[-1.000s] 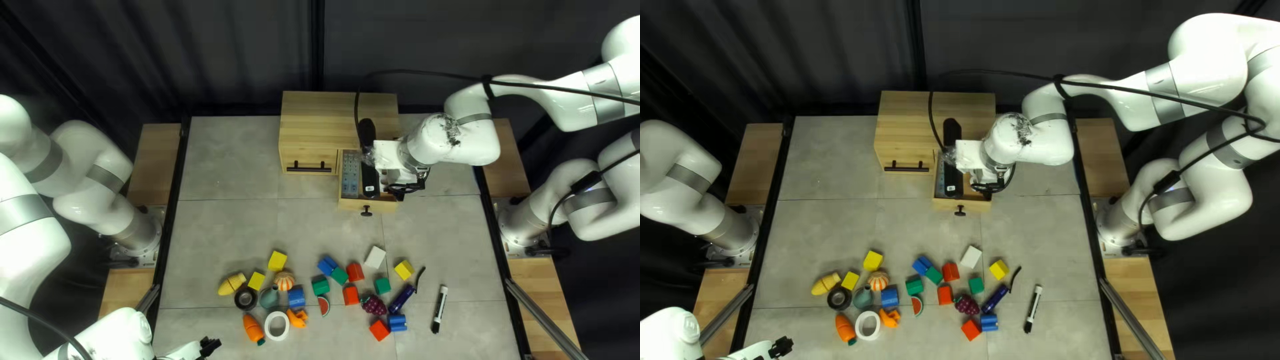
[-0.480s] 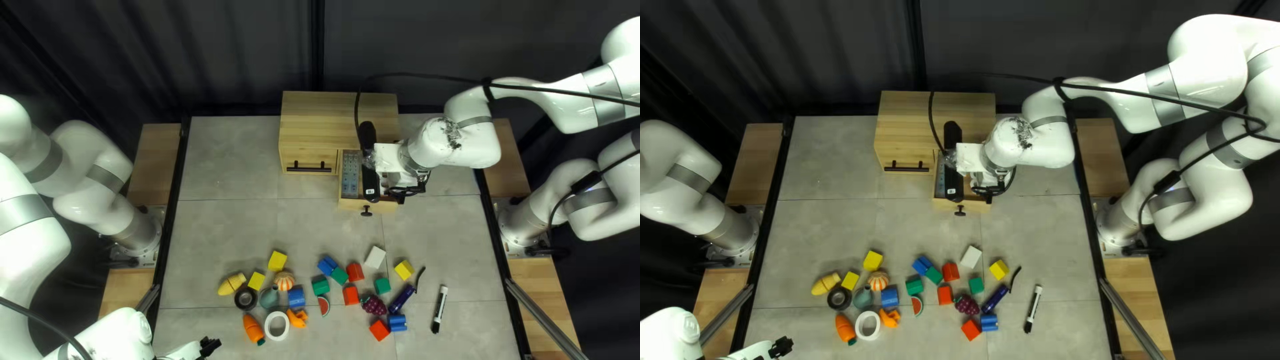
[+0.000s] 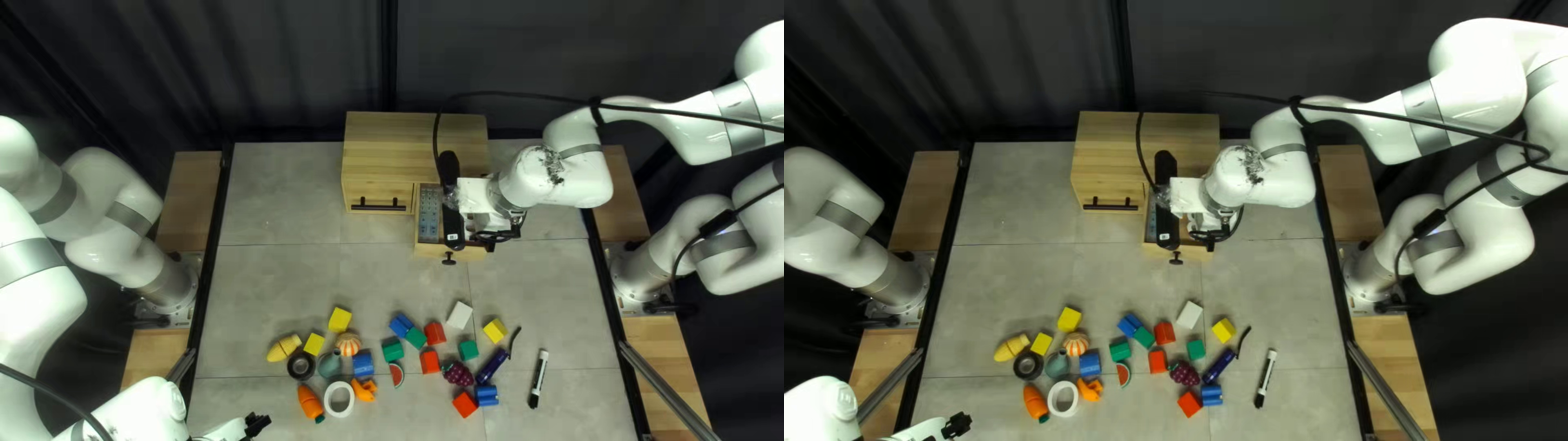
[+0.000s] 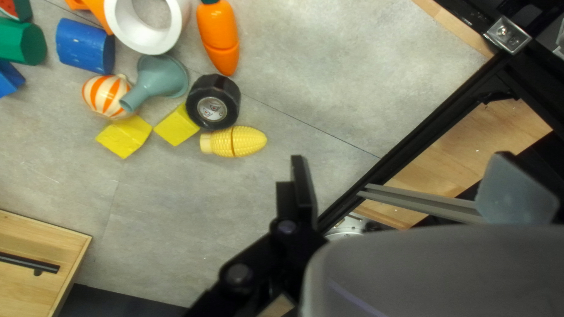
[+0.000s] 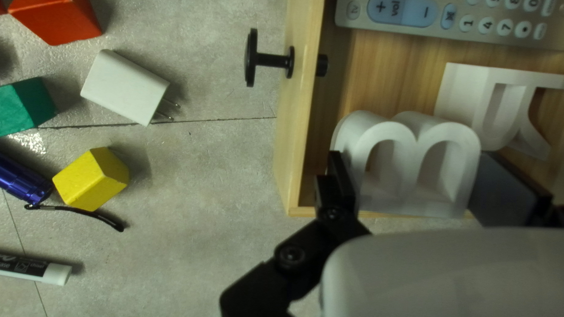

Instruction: Open drawers and place objects into drawer and close

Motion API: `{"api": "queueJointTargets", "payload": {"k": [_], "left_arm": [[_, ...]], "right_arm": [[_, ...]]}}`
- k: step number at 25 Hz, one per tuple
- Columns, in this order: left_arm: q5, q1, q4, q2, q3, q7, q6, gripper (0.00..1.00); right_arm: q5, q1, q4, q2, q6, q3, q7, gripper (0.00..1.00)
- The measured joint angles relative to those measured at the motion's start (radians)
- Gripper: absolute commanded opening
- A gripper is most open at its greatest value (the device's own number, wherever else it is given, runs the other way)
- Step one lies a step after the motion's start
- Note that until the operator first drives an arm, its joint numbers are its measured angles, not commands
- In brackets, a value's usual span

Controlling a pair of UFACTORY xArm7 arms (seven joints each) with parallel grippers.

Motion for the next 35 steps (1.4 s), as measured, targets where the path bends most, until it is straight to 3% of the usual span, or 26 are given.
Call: {"api": "queueJointTargets", "payload": {"k": [2, 3, 4, 8, 9, 10, 11, 29, 30, 31, 32, 35], "left_arm": [[0.0, 0.0, 0.0, 0.0, 0.0, 0.0, 0.0, 1.0], [0.0, 0.0, 0.0, 0.0, 0.0, 0.0, 0.0, 1.0], [0.0, 0.0, 0.0, 0.0, 0.0, 0.0, 0.0, 1.0], [0.0, 0.0, 0.0, 0.0, 0.0, 0.0, 0.0, 1.0], [0.0, 0.0, 0.0, 0.0, 0.0, 0.0, 0.0, 1.0], [0.0, 0.0, 0.0, 0.0, 0.0, 0.0, 0.0, 1.0], [0.0, 0.0, 0.0, 0.0, 0.0, 0.0, 0.0, 1.0], [0.0, 0.0, 0.0, 0.0, 0.0, 0.0, 0.0, 1.0], [0.0, 0.0, 0.0, 0.0, 0.0, 0.0, 0.0, 1.0], [0.0, 0.0, 0.0, 0.0, 0.0, 0.0, 0.0, 1.0], [0.0, 0.0, 0.0, 0.0, 0.0, 0.0, 0.0, 1.0], [0.0, 0.0, 0.0, 0.0, 0.0, 0.0, 0.0, 1.0]], "right_arm": [[0.0, 0.001, 0.0, 0.0, 0.001, 0.001, 0.001, 0.07], [0.0, 0.001, 0.0, -0.001, 0.001, 0.002, 0.002, 0.22], [-0.001, 0.002, 0.0, -0.001, 0.002, 0.003, 0.002, 1.0], [-0.003, 0.002, 0.001, -0.002, 0.005, 0.005, 0.003, 1.0], [-0.003, 0.002, 0.001, -0.003, 0.006, 0.005, 0.003, 0.09], [-0.003, 0.003, 0.001, -0.005, 0.008, 0.006, 0.003, 0.01], [-0.004, 0.003, 0.002, -0.006, 0.011, 0.007, 0.003, 0.0], [-0.016, 0.033, 0.014, -0.051, 0.062, 0.055, 0.018, 0.01], [-0.012, 0.039, 0.017, -0.052, 0.066, 0.06, 0.013, 0.32], [-0.007, 0.047, 0.02, -0.053, 0.069, 0.064, 0.006, 0.81], [0.001, 0.059, 0.023, -0.054, 0.071, 0.069, -0.009, 0.96], [0.027, 0.088, 0.03, -0.056, 0.079, 0.082, -0.044, 1.0]]}}
